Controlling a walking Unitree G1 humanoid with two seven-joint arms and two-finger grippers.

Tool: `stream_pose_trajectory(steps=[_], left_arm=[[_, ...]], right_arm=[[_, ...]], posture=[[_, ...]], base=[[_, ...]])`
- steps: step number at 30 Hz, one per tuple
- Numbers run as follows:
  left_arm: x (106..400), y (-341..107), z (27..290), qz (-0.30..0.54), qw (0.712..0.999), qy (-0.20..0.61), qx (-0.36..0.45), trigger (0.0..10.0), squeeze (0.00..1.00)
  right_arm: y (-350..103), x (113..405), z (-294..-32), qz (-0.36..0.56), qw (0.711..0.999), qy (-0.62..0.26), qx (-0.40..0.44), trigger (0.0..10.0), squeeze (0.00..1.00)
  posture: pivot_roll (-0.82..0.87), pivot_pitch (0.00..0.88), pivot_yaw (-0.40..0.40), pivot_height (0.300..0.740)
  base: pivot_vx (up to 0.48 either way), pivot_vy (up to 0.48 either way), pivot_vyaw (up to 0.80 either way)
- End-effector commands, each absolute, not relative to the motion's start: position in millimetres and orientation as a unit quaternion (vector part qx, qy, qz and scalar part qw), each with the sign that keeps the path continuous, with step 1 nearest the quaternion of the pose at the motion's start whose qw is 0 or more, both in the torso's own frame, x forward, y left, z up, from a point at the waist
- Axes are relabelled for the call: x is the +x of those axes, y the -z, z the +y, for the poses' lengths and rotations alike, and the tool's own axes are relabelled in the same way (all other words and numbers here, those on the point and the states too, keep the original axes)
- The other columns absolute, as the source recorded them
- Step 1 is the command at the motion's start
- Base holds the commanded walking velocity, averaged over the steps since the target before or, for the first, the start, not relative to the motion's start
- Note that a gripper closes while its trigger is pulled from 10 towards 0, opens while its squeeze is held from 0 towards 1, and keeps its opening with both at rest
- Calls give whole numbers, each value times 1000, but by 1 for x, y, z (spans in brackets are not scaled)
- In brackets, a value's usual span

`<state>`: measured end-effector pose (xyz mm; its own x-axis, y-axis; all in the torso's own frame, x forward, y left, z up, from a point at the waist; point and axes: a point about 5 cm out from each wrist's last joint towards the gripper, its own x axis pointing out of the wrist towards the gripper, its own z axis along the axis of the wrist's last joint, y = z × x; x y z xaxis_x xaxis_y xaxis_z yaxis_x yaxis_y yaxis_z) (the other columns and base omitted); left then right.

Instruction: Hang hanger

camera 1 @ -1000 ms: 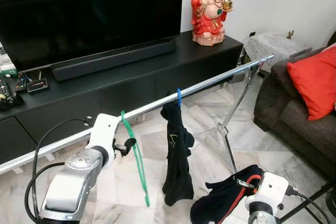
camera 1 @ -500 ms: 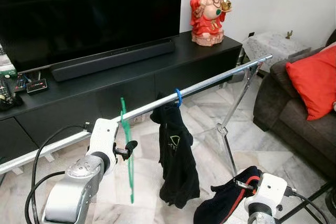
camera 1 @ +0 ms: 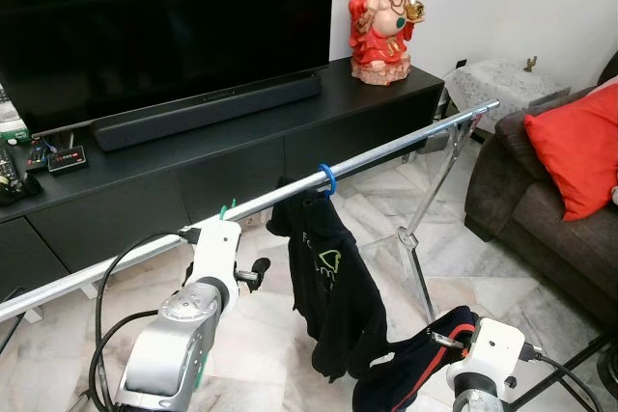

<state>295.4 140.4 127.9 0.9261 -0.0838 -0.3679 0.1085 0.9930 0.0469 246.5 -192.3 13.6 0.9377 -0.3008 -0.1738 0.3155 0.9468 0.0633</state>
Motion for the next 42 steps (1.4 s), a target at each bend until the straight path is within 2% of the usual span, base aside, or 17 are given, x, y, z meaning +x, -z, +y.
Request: stream_pose_trajectory(steps=[1,15,16,17,18,19,20,21,42], left_arm=[[298,-125,144,184,981,34,45,10000,0],[309,-113,151,157,986,13,64,10000,0],[310,-112,149,154,986,16,60,9686,0],[310,-112,149,153,986,18,59,6902,0],[311,-112,148,153,986,19,59,6902,0],[311,-111,148,152,986,21,59,1765,0],[311,-111,148,152,986,21,59,1765,0],[313,-110,146,148,987,27,59,0,0],[315,-106,148,149,986,28,67,0,0]], right_arm=[[-18,250,-191,66,985,155,44,10000,0],[-17,251,-190,68,985,153,45,10000,0],[-17,251,-190,69,985,153,44,10000,0],[-17,251,-190,69,985,153,44,10000,0],[-17,251,-190,69,985,152,44,10000,0],[-17,250,-190,69,985,152,44,10000,0],[-17,250,-190,69,985,152,44,10000,0],[-17,250,-190,69,985,152,44,10000,0],[-15,250,-189,75,985,149,43,10000,0]], posture=[[129,10,20,740],[128,10,18,740],[126,10,17,740],[126,10,17,740],[126,10,17,740],[124,10,18,740],[124,10,18,740],[124,10,18,740],[122,8,17,740]], base=[[0,0,0],[0,0,0],[0,0,0],[0,0,0],[0,0,0],[0,0,0],[0,0,0],[0,0,0],[0,0,0]])
